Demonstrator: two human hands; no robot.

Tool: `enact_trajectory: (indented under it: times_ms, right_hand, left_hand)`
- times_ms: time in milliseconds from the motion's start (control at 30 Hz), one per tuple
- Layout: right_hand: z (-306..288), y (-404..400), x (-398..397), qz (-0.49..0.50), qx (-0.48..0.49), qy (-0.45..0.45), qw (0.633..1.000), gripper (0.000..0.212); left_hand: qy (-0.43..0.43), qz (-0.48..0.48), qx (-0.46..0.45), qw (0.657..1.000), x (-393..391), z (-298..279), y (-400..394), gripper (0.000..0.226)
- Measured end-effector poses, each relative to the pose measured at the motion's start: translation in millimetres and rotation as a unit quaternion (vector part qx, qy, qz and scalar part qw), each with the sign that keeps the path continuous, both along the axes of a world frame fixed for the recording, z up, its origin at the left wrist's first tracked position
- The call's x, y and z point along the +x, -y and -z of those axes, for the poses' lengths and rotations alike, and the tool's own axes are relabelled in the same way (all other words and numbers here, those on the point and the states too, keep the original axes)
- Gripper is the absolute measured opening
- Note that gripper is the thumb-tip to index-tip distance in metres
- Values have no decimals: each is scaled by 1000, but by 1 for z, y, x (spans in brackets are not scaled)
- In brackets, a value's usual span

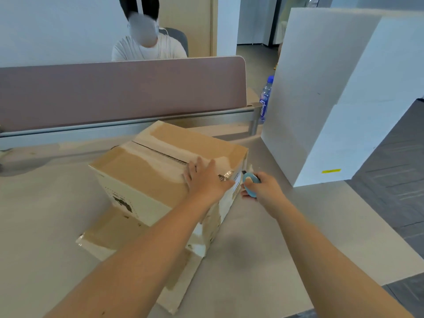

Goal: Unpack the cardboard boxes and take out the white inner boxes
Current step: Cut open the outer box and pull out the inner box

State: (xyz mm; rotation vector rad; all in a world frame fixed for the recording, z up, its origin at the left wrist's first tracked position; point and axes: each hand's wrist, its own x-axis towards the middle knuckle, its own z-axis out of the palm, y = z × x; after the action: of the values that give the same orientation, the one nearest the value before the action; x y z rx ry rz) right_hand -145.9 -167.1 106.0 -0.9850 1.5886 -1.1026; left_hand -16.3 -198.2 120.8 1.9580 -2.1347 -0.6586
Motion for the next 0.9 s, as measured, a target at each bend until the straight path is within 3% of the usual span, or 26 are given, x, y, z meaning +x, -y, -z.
enact_trajectory:
  times_ms: [100, 167, 267, 400, 500, 700, 900]
  right_hand:
    - [3, 6, -8, 12, 9, 42, 999, 8]
    - [5, 11, -9, 25, 18, 82, 996, 11]
    - [7, 14, -4, 47, 30, 123, 991, 8]
    - [12, 16, 5, 85, 24, 179, 980, 6]
    - [14, 17, 6, 101, 23, 194, 976, 13]
    - [13, 20, 11, 134, -4, 222, 966, 20]
    - [11, 23, 15, 155, -4, 216, 964, 8]
  left_hand:
    - [-85, 15, -25, 996, -13, 0, 5, 72]
    - [-94, 38, -67, 993, -10, 3, 11, 61]
    - [-48, 108, -106, 987, 6, 1, 19, 53]
    - [88, 188, -82, 975, 23, -5, 27, 61]
    - [134, 238, -78, 959, 27, -3, 32, 58]
    - [156, 253, -82, 951, 28, 7, 37, 54]
    - [153, 255, -92, 950, 29, 12, 38, 53]
